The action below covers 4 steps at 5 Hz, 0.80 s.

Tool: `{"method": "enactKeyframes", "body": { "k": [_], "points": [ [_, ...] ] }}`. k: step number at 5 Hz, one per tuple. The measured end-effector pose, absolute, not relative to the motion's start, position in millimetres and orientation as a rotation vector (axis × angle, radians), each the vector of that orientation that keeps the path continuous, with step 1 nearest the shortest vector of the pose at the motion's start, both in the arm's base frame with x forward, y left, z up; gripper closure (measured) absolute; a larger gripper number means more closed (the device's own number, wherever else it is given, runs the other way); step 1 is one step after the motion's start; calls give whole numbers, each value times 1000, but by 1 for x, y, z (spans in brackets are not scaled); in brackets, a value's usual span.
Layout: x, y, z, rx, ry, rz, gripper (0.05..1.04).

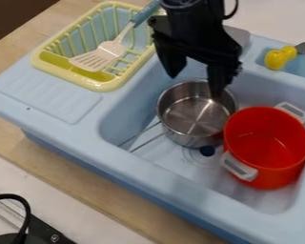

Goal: Put white spatula inside red bowl

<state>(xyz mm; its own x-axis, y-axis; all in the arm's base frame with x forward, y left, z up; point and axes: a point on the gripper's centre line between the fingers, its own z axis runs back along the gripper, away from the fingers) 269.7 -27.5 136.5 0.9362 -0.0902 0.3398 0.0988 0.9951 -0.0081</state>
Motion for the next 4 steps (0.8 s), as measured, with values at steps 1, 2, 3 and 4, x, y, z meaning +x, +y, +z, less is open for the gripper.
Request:
{"method": "enactKeyframes", "body": {
  "k": [1,2,3,4],
  "points": [
    [276,-6,142,25,-372,-68,87],
    [284,13,152,71,-375,-38,87],
    [302,40,158,99,-392,16,87],
    [327,69,164,115,-425,51,87]
  ]
}}
